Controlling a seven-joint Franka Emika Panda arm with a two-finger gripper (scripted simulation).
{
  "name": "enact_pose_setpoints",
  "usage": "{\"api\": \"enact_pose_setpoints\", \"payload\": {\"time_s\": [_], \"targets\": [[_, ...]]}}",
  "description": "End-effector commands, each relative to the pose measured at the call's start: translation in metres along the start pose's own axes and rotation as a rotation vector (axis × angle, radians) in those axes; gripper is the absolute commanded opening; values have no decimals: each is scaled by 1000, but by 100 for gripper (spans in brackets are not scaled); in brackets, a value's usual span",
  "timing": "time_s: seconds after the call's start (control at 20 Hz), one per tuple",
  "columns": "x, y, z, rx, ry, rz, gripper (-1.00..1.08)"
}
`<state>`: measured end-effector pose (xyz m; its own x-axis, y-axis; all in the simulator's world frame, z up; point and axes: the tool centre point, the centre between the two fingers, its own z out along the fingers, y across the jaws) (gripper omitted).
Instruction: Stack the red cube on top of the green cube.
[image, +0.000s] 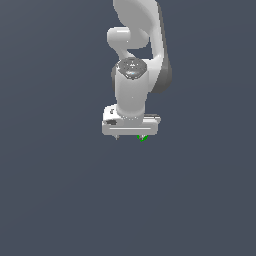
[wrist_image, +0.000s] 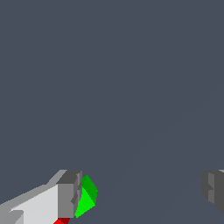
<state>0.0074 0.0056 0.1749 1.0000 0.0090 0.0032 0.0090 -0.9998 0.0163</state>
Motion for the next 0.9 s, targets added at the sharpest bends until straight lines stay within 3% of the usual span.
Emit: {"api": "enact_pose_setpoints", "payload": {"time_s": [0.0, 0.45, 0.85], "targets": [[0, 0, 0, 0, 0, 0, 100], [-13, -5, 7, 1, -1, 37, 100], [-46, -20, 24, 4, -2, 136, 100]]}}
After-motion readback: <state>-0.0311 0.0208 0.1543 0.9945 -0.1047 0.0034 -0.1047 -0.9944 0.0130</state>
